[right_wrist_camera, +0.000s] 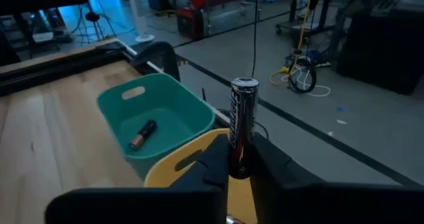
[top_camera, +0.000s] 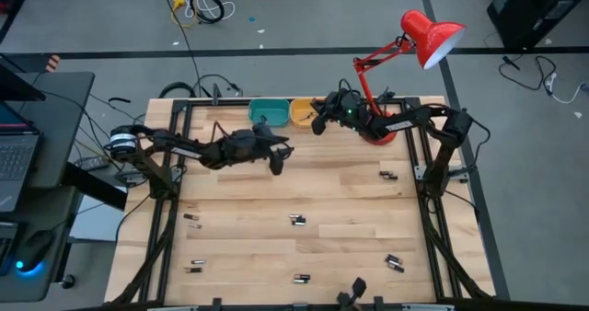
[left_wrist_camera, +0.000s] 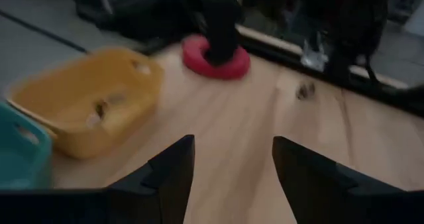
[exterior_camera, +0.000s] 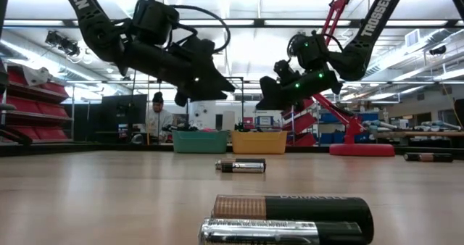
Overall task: Sort batteries
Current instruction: Put the white battery into the yellow bin, then put the black battery into the blue bin
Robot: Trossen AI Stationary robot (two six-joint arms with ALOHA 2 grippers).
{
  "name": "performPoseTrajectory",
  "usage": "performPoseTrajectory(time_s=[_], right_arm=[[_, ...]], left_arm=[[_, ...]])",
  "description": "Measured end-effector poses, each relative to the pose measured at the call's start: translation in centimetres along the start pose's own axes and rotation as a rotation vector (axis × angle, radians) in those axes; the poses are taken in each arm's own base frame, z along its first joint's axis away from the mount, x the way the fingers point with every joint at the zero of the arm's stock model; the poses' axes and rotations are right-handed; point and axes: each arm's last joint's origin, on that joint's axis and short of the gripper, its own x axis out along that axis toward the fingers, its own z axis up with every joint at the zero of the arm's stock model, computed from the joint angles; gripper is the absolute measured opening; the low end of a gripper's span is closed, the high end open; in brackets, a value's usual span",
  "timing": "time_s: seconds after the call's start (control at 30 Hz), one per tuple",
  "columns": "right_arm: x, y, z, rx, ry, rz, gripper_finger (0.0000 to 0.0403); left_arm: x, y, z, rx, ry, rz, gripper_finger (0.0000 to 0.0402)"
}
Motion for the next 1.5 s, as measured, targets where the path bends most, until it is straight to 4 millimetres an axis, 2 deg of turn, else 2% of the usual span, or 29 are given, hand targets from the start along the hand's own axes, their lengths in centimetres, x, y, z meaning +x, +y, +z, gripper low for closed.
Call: performPoseTrajectory(time_s=[0.13,0.37,0.47,0.6,0.7,0.87,1.0,1.2,1.37,1.5], right_arm=[[0.0,-0.3,-0.1,-0.007,0.011,-0.007,0.0073],[0.0,-0.3,-0.3,-0.034,0.032,-0.008,0.016],[0.0,-0.3,-0.4,-0.023,0.043,-0.003,0.0191],[-0.3,0.5,-1.6,-0.014,0.158,0.071,0.0216],[-0.9,1.4,-2.8,-0.002,0.188,0.104,0.0221],[-2.7,4.0,-4.9,-0.011,0.204,0.19,0.0215],[-4.3,5.4,-6.2,-0.055,0.148,0.186,0.0213],[-5.3,5.6,-6.0,-0.067,0.025,0.157,0.0212],[-5.2,5.3,-6.2,-0.145,0.043,0.147,0.0213],[-5.2,5.3,-6.5,-0.179,0.071,0.152,0.021]], left_arm=[[-0.1,-0.6,-0.6,-0.002,0.051,-0.011,0.022],[-0.9,-2.1,-0.9,-0.036,0.13,-0.095,0.0218],[-2.5,-2.2,-0.1,-0.016,0.185,-0.051,0.0212],[-5.8,-2.1,1.1,-0.013,0.308,-0.028,0.0208],[-8.5,-1.9,1.0,-0.023,0.475,-0.067,0.0207],[-13.1,-2.7,-1.4,-0.106,0.918,-0.125,0.0207],[-15.7,-4.0,-3.0,-0.04,1.123,-0.09,0.0204],[-17.8,-5.8,-4.3,0.105,1.193,-0.085,0.0186],[-19.0,-7.2,-5.1,0.142,1.251,-0.159,0.0178],[-19.8,-8.1,-6.0,0.139,1.304,-0.127,0.0177]])
